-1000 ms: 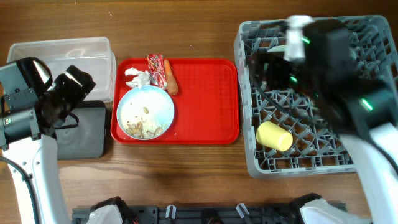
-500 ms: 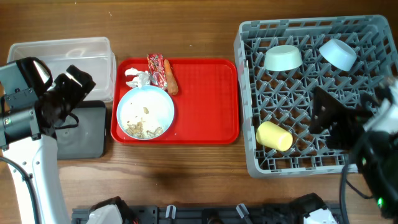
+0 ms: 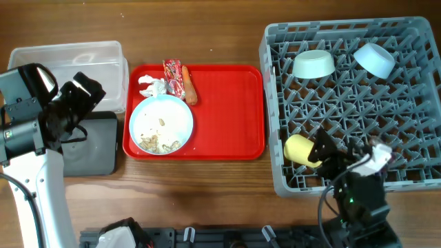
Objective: Sort waste into correct bins and load items into the dishwasher rack
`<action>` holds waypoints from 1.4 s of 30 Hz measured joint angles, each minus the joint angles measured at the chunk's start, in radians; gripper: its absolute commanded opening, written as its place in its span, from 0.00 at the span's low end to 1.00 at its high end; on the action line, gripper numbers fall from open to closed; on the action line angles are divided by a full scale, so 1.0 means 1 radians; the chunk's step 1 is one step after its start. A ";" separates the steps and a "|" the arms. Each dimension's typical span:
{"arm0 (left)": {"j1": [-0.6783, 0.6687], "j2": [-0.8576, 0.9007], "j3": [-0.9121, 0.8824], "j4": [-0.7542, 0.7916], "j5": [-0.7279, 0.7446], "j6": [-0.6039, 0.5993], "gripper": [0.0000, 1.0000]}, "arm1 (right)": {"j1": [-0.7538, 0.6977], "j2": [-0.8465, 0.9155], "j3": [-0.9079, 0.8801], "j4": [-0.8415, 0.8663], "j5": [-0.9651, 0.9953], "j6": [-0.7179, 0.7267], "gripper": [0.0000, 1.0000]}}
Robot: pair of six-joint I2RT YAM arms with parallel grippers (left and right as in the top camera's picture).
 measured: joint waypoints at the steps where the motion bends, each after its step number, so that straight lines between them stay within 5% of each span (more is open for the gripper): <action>1: 0.000 0.000 0.000 0.000 0.001 0.000 1.00 | 0.000 -0.060 -0.048 -0.002 0.030 0.085 1.00; 13: 0.000 0.000 0.000 0.000 0.000 0.000 1.00 | -0.001 -0.104 -0.162 0.037 0.007 1.200 1.00; 30: 0.000 0.000 0.000 0.000 0.000 0.000 1.00 | -0.001 -0.104 -0.162 0.039 0.001 1.338 0.99; 34: 0.000 0.000 0.000 0.000 0.000 0.000 1.00 | -0.001 -0.103 -0.167 0.117 0.047 1.123 1.00; 39: 0.000 0.000 0.000 0.000 0.001 0.000 1.00 | -0.001 -0.103 -0.174 0.470 0.030 0.304 1.00; 42: 0.000 0.000 0.000 0.000 -0.002 0.000 1.00 | -0.001 -0.103 -0.173 0.503 -0.016 -0.103 1.00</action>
